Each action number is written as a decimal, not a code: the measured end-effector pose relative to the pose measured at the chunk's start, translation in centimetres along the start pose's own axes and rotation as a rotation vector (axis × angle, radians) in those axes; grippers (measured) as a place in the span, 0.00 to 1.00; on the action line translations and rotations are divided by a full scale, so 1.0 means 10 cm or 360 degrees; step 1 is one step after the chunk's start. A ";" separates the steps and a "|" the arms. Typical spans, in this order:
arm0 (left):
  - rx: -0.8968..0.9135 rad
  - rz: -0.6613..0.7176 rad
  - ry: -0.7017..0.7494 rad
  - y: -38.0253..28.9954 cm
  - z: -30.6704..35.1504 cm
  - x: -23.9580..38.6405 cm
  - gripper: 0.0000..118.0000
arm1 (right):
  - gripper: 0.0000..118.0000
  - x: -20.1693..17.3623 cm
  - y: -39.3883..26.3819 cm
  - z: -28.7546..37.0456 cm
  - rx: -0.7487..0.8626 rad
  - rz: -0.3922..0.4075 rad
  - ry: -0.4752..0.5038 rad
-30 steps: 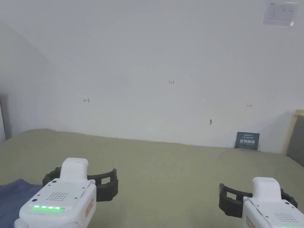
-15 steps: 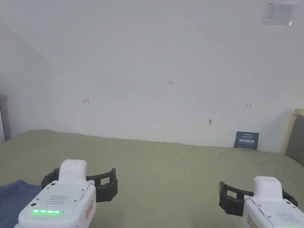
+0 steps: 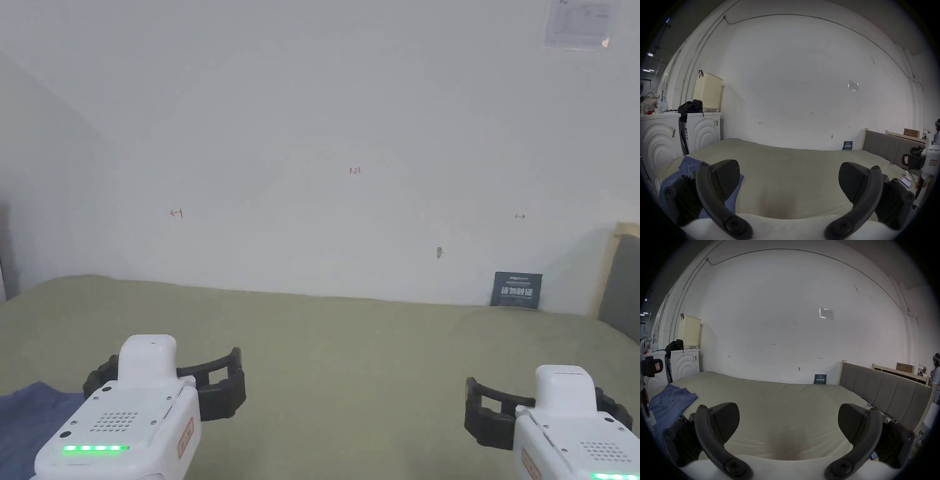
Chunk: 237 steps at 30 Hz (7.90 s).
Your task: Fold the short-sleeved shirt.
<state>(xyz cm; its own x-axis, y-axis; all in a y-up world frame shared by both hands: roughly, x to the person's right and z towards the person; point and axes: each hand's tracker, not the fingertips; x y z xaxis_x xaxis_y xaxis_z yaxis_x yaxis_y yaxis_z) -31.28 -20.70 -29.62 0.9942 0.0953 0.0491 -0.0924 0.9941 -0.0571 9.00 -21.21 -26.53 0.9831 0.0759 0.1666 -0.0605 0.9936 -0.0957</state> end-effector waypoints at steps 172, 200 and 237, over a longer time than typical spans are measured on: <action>-0.1436 0.0192 -0.0246 -0.52 -1.94 -0.69 0.00 | 0.07 0.19 -0.31 -0.95 -0.0336 0.0188 -0.0076; -0.1706 0.0168 -0.0034 -1.39 -2.29 -0.60 0.02 | 0.55 0.88 -1.07 -1.13 -0.0870 0.0023 -0.0049; -0.0935 0.0367 -0.0273 0.10 -2.23 -0.95 0.02 | 0.12 0.70 -0.40 -1.36 -0.0742 -0.0127 0.0251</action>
<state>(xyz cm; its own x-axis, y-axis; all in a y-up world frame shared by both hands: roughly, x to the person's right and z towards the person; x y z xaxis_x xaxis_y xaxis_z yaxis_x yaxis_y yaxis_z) -39.64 -21.77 -52.35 0.9252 0.3582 0.1257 -0.2092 0.7574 -0.6185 18.49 -25.84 -38.31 0.9978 -0.0482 0.0445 0.0644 0.8496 -0.5234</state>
